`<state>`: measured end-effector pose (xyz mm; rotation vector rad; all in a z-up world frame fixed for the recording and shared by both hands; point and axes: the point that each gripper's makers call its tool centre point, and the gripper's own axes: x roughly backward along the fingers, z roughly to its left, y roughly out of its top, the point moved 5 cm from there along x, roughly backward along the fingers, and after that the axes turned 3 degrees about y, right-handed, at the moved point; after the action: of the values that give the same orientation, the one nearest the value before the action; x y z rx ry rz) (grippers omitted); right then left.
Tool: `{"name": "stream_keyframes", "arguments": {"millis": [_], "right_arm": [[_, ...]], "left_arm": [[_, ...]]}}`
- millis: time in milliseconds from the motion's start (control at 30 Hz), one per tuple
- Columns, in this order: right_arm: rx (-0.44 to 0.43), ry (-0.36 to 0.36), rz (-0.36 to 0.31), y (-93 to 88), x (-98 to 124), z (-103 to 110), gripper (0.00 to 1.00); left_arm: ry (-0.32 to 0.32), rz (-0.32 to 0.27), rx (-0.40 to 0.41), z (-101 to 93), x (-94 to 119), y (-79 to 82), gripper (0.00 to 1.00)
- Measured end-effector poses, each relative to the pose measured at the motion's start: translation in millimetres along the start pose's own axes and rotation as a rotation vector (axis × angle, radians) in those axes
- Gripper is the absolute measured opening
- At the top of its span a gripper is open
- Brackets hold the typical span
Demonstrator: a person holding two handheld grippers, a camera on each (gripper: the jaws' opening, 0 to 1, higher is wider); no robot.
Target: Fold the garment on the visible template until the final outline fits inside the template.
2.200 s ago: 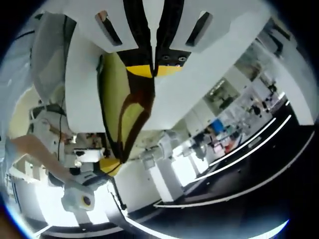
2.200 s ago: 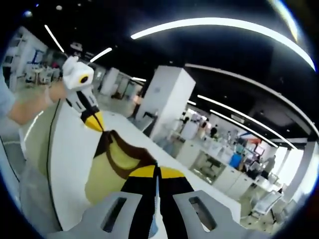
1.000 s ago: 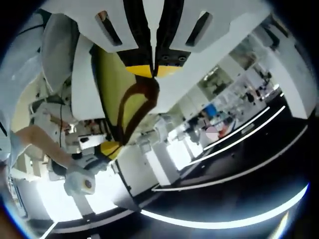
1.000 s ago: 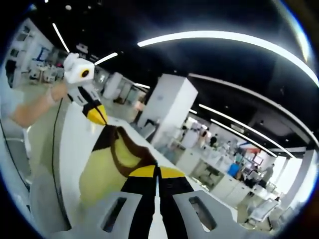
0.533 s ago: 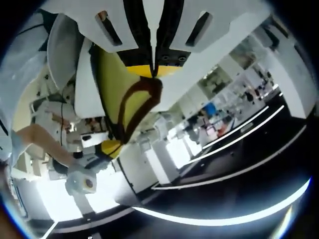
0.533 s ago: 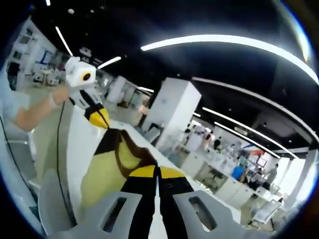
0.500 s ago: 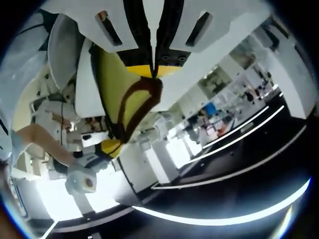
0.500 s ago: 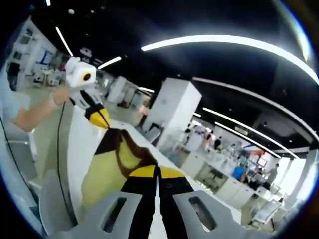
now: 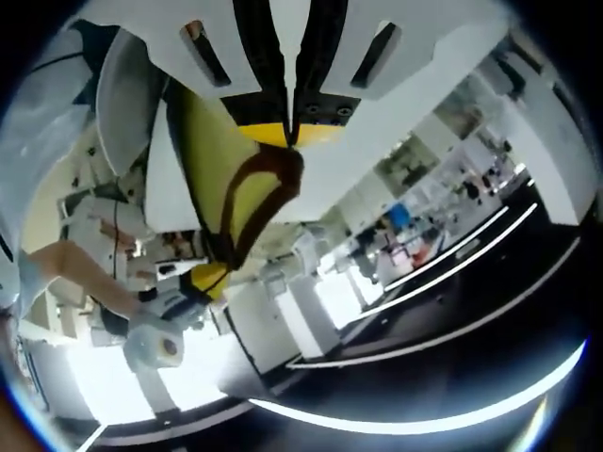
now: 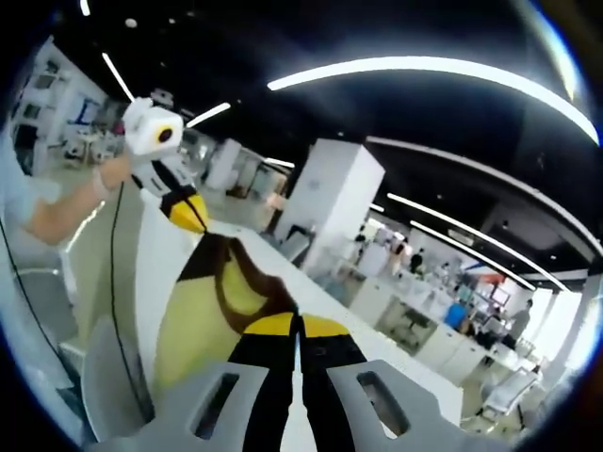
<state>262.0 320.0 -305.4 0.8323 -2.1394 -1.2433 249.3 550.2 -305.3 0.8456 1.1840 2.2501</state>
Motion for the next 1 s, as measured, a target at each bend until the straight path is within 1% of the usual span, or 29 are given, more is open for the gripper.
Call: {"name": "stream_keyframes", "arguments": {"millis": [100, 167, 233, 300, 367, 633, 767, 833, 1000], "right_arm": [[-0.022, 0.002, 0.011, -10.2, -5.3, -1.5, 0.01], [-0.031, 0.006, 0.013, -14.4, -8.4, -1.6, 0.01], [-0.038, 0.006, 0.017, -19.0, -12.1, -2.9, 0.01], [-0.045, 0.006, 0.017, -22.2, -15.4, -5.2, 0.01], [-0.055, 0.007, 0.019, -25.8, -19.3, -8.3, 0.01], [-0.074, 0.009, 0.039, -41.6, -40.8, -21.8, 0.01], [-0.079, 0.020, 0.064, -53.3, -54.0, -26.9, 0.01], [-0.082, 0.023, 0.071, -56.5, -58.1, -29.7, 0.01], [-0.087, 0.034, 0.097, -69.1, -77.1, -38.5, 0.01]], "left_arm": [[0.007, 0.017, 0.000, 3.9, -5.4, -3.7, 0.00], [0.009, 0.037, 0.000, 6.7, -10.8, -8.2, 0.00], [0.001, 0.041, 0.003, 6.1, -14.6, -9.9, 0.00], [0.008, 0.051, -0.002, 7.8, -18.8, -12.5, 0.00], [0.010, 0.071, 0.000, 12.5, -25.5, -18.6, 0.00], [0.009, 0.104, 0.019, 27.8, -45.7, -37.1, 0.00], [0.006, 0.119, 0.034, 37.2, -58.4, -48.5, 0.00], [0.008, 0.126, 0.040, 43.1, -65.0, -54.1, 0.00], [0.010, 0.138, 0.060, 56.4, -82.2, -67.5, 0.00]]}}
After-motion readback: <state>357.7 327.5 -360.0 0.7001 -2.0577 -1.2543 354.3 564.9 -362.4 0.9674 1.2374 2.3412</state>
